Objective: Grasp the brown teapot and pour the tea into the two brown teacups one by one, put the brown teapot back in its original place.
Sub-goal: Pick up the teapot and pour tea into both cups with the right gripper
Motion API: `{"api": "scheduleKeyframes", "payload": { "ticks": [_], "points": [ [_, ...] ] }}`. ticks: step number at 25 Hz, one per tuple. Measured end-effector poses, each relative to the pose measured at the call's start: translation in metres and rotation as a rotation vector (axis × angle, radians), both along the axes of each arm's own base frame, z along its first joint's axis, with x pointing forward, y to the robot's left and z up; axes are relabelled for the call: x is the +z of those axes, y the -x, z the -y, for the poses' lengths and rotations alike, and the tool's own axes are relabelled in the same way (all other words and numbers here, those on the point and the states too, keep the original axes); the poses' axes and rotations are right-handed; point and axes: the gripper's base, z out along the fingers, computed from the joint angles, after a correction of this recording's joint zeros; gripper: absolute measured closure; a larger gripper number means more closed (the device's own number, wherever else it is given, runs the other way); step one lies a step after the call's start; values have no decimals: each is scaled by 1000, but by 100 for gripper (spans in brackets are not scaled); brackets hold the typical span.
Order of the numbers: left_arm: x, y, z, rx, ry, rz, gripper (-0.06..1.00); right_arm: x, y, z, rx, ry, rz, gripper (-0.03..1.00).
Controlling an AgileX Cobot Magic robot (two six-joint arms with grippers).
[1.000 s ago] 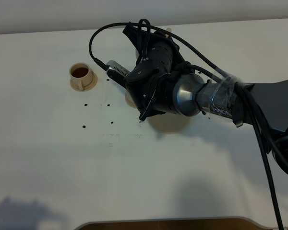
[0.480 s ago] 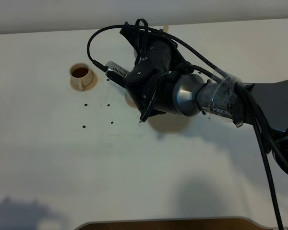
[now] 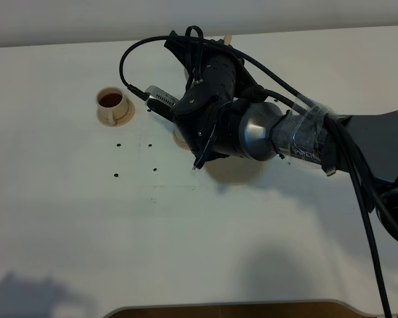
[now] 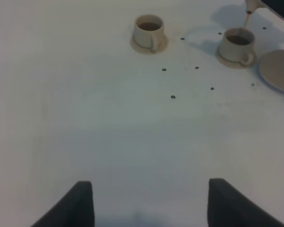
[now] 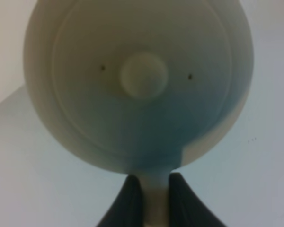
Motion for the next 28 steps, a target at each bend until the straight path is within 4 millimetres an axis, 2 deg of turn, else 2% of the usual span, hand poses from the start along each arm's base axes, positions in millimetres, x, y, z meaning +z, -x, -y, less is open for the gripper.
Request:
{"api": "scheduleKeyframes", "payload": {
  "ticks": [11, 21, 24, 28],
  "points": [
    [0, 0, 0, 0, 0, 0, 40, -7, 3, 3, -60, -63, -73, 87],
    [0, 0, 0, 0, 0, 0, 40, -17, 9, 6, -216, -278, -174, 87],
    [0, 0, 0, 0, 0, 0, 40, -14, 11, 8, -258, -334, -196, 87],
    [0, 0, 0, 0, 0, 0, 40, 4, 16, 12, -331, -421, -222, 87]
  ]
}}
